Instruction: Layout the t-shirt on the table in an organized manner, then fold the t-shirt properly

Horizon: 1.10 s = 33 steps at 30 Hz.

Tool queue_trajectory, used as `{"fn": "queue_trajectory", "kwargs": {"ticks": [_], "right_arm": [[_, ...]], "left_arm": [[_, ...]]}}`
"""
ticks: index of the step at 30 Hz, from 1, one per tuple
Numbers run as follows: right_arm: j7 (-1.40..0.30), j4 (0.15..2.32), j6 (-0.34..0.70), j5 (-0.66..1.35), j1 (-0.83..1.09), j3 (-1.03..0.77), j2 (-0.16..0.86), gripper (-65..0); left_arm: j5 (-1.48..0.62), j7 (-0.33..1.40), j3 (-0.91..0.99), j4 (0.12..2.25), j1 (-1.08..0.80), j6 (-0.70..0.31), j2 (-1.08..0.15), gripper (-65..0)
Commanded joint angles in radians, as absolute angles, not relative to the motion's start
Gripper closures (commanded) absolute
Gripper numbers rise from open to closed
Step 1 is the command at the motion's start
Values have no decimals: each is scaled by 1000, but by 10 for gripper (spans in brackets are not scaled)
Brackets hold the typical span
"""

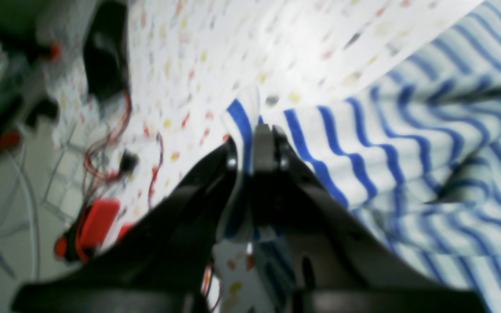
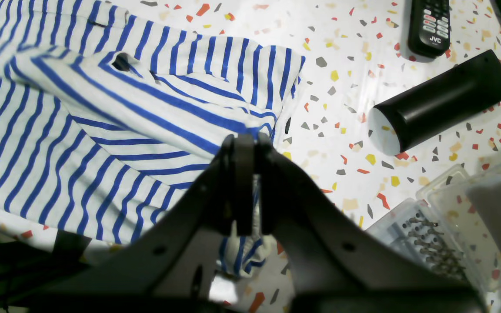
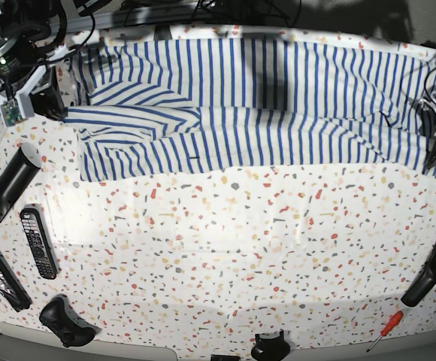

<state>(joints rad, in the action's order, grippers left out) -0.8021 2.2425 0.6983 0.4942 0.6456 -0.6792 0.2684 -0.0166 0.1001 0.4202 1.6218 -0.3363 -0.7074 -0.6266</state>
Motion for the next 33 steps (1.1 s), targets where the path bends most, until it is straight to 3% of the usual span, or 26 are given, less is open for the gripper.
{"fn": "queue_trajectory", "kwargs": {"ticks": [1, 25, 26, 29, 31, 33], "right_arm": [[-779, 2262, 698, 502, 646, -688, 283, 0], [-882, 2260, 698, 450, 646, -688, 282, 0], [-893, 2260, 698, 450, 646, -688, 282, -11], [-915, 2260, 698, 449, 646, -688, 282, -220], [-918, 2260, 698, 446, 646, -688, 282, -301], [-918, 2260, 698, 425, 646, -688, 282, -317]], "left_arm": [[-26, 74, 430, 1659, -346, -698, -649, 0], [-26, 81, 430, 1702, -505, -698, -668, 0], [-26, 81, 430, 1702, -505, -698, -668, -57], [-26, 81, 430, 1702, -505, -698, -668, -244], [-26, 82, 430, 1701, -508, -698, -668, -276], [-26, 87, 430, 1701, -517, -698, -668, -276]]}}
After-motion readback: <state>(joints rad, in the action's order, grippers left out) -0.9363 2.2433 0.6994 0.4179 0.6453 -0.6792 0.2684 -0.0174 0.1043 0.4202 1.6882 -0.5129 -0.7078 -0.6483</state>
